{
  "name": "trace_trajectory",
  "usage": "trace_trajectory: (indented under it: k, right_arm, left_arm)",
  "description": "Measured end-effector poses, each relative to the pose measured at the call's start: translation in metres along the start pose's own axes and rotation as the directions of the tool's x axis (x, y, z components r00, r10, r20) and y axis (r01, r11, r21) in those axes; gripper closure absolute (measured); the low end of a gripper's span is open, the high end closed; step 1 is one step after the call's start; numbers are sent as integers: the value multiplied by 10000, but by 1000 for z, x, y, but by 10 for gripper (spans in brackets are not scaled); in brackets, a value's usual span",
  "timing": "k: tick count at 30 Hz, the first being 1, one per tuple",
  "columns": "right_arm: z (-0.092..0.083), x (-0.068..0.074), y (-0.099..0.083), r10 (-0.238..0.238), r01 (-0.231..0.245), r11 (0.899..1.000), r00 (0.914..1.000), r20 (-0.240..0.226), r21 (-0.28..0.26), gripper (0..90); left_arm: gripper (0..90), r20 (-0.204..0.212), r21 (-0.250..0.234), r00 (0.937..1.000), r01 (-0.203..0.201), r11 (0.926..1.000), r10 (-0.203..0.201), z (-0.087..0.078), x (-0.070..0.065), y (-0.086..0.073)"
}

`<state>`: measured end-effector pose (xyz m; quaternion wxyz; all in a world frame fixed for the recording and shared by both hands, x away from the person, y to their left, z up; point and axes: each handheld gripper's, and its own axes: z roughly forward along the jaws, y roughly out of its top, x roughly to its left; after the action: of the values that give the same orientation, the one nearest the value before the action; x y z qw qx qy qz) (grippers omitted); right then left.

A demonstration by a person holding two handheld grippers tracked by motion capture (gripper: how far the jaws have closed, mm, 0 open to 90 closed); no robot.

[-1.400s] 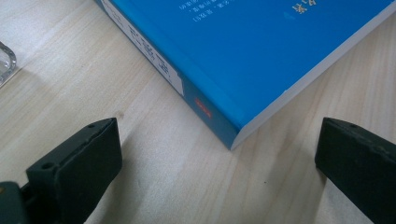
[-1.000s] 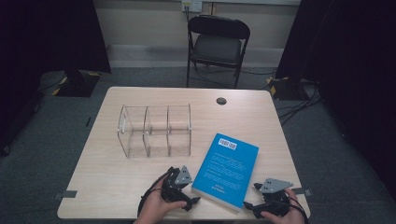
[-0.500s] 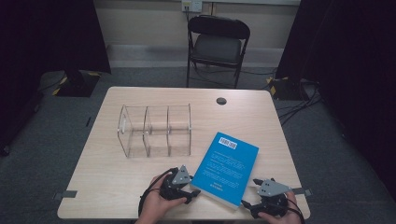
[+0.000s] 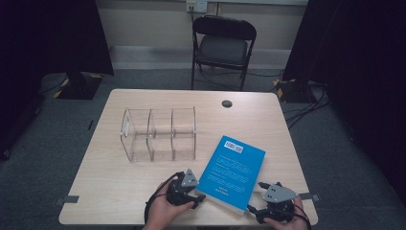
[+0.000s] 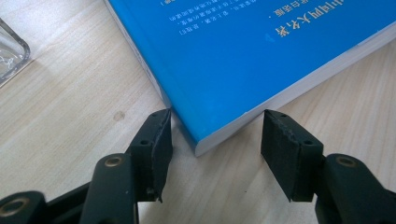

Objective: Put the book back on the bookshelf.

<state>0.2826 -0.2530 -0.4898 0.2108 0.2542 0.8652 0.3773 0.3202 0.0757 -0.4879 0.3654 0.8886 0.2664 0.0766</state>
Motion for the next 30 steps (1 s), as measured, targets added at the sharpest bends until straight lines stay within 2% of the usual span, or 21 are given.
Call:
trace_trajectory:
  k: [3,8,9,13,14,15,21,25,30]
  right_arm:
    - [-1,1,0,2,-2,10000,10000,49,-52,130]
    - [-3,3,3,-378,381,9992,9989,291,-117,131]
    - [-3,3,4,-368,374,9991,9988,317,-183,133]
    - [-1,3,4,-256,263,9992,9994,239,-301,144]
    - [0,4,5,-327,334,9991,9991,285,-243,145]
    - [1,5,7,-395,402,9989,9988,300,-234,145]
    - [2,9,15,-828,845,9959,9951,540,-308,147]
    - [5,12,22,-1001,1018,9941,9939,461,-373,156]
    - [15,25,35,-1982,1986,9797,9800,173,-255,188]
  left_arm:
    - [439,25,102,10000,42,9999,-42,-1,1,1]
    - [441,135,79,9999,54,10000,-55,-1,3,1]
    - [441,184,-5,9997,148,9999,-147,0,3,1]
    - [448,81,85,10000,55,9999,-55,-1,7,1]
    - [449,140,18,9999,-64,10000,63,-1,9,1]
    - [449,138,-119,9999,16,9999,-15,0,10,0]
    - [456,150,67,9999,-82,9999,81,-1,15,1]
    - [459,85,-128,9999,-127,9998,128,-1,19,-1]
    - [449,62,-313,9996,-272,9991,274,-1,19,-4]
